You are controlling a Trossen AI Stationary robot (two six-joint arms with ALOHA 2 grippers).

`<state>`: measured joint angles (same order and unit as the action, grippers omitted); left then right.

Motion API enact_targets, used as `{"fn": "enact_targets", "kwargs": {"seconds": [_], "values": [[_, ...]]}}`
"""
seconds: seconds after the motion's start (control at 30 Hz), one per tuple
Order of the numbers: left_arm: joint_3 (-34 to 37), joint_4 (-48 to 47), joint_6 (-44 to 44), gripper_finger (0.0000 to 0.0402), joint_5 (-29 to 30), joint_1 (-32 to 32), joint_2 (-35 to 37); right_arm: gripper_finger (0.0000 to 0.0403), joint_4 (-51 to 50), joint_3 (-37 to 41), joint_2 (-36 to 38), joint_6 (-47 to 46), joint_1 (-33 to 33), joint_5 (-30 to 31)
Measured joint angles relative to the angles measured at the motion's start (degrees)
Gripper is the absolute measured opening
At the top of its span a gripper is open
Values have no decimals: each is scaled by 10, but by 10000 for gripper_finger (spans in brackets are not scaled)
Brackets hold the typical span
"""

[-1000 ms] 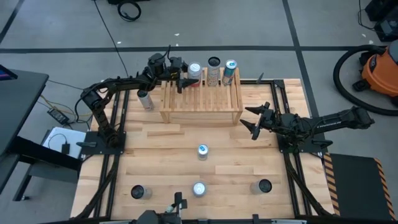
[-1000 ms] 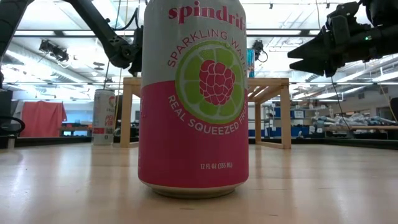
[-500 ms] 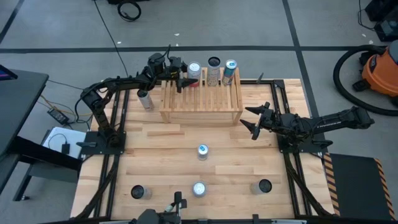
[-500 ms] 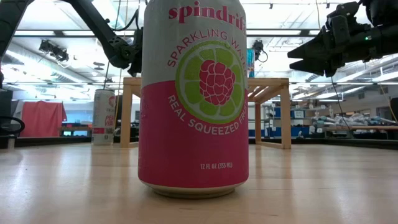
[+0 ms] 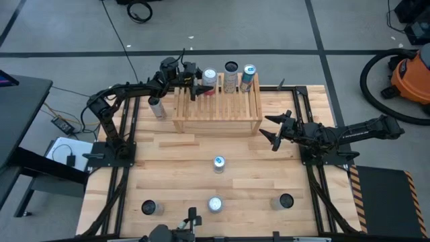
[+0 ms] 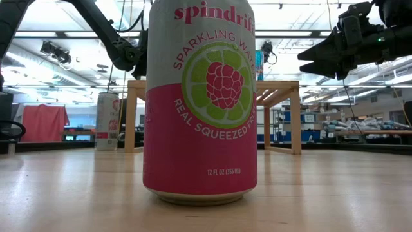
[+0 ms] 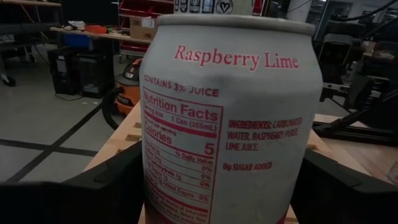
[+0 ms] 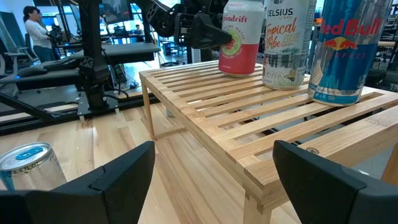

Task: Place canned beverage on shelf
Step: Put the top pink and white soda can on the shelf

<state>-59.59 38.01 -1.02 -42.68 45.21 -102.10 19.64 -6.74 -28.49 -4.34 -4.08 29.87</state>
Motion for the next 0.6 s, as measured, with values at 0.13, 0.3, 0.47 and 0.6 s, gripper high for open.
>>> {"fn": "enact_targets", "kwargs": {"seconds": [0.13, 0.3, 0.47, 0.6], "values": [[0, -1, 2, 316, -2, 0, 0, 336, 0, 0, 0, 0, 0, 0], [0, -1, 2, 316, -11, 0, 0, 336, 0, 0, 0, 0, 0, 0], [0, -1, 2, 316, -11, 0, 0, 336, 0, 0, 0, 0, 0, 0], [0, -1, 2, 316, -12, 0, 0, 336, 0, 0, 0, 0, 0, 0]]}}
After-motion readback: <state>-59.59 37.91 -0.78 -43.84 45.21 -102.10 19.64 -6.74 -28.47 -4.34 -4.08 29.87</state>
